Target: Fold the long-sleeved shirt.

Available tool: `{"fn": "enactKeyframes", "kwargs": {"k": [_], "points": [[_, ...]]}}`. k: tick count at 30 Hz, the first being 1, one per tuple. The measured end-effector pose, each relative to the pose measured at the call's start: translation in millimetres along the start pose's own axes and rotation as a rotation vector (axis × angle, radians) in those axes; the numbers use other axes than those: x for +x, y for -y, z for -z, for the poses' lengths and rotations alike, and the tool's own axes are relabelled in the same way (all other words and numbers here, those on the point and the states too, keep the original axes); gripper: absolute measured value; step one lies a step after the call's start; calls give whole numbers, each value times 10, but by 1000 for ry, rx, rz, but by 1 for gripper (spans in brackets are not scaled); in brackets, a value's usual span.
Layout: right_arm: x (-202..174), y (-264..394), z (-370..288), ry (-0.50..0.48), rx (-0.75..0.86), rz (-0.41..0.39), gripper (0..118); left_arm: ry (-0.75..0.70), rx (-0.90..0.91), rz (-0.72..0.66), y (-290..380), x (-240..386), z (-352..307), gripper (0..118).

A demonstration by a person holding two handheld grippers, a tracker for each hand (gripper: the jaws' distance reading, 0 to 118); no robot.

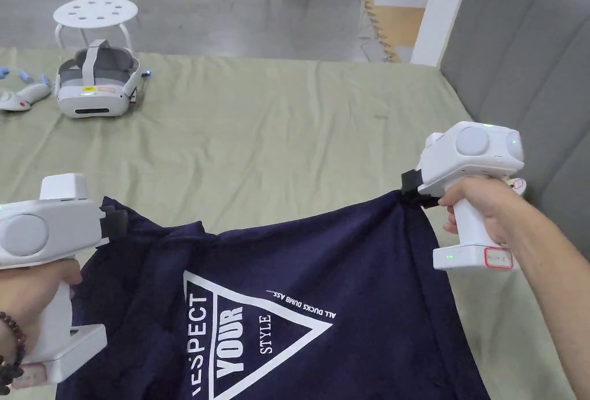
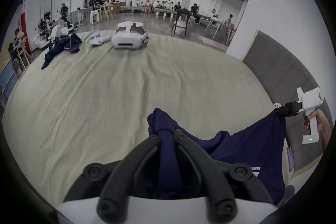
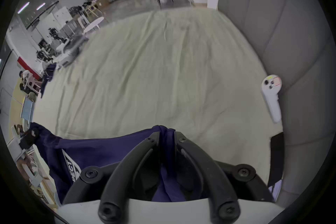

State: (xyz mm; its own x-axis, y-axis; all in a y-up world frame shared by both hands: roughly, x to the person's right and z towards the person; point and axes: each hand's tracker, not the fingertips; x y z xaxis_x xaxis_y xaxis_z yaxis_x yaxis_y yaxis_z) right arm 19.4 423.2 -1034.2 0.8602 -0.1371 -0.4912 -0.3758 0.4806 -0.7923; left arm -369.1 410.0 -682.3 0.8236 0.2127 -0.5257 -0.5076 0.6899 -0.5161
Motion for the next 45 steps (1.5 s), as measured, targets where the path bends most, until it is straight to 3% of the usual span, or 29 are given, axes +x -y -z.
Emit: {"fn": "enactKeyframes", "kwargs": {"k": [5,14,17,19,23,33,34,35,36,37,38,39,41,42,43,44,45], "points": [[-11,481,-676,-8,134,-65,13,19,92,34,183,89,-629,13],[111,2069,-1483,-48,251,-87,13,16,183,12,1317,-113,-1719,13],[185,2643,-1385,-23,221,-78,13,-25,132,-16,1810,-152,-1813,13],[315,2965,-1091,33,97,-56,13,-19,51,-13,2144,-182,-1757,13],[334,3325,-686,110,-65,-120,13,-77,-105,6,2562,-198,-1505,13],[215,3275,-591,152,-66,-161,15,-131,-130,27,2660,-138,-1237,18],[225,3252,-628,152,-64,-164,21,-117,-121,17,2635,-145,-1281,25],[245,3235,-664,160,-54,-164,36,-112,-110,-8,2594,-202,-1331,37],[255,3195,-734,189,-29,-164,69,-110,-98,-54,2528,-252,-1393,66],[257,3154,-819,196,-9,-150,94,-112,-86,-74,2468,-230,-1511,86],[253,3111,-916,191,27,-131,109,-120,-77,-82,2421,-151,-1628,105],[218,3077,-1071,166,79,-111,110,-123,-52,-98,2373,-128,-1722,110],[155,3001,-1262,119,149,-61,108,-90,33,-96,2276,-159,-1861,106],[104,2971,-1353,94,170,-41,100,-97,32,-94,2230,-206,-1885,106],[72,2950,-1425,64,198,-26,82,-100,45,-92,2190,-197,-1945,102],[23,2943,-1493,33,231,-19,52,-85,64,-89,2155,-196,-2010,89],[-45,2934,-1559,6,255,-22,6,-60,96,-95,2112,-194,-2079,49]]}}
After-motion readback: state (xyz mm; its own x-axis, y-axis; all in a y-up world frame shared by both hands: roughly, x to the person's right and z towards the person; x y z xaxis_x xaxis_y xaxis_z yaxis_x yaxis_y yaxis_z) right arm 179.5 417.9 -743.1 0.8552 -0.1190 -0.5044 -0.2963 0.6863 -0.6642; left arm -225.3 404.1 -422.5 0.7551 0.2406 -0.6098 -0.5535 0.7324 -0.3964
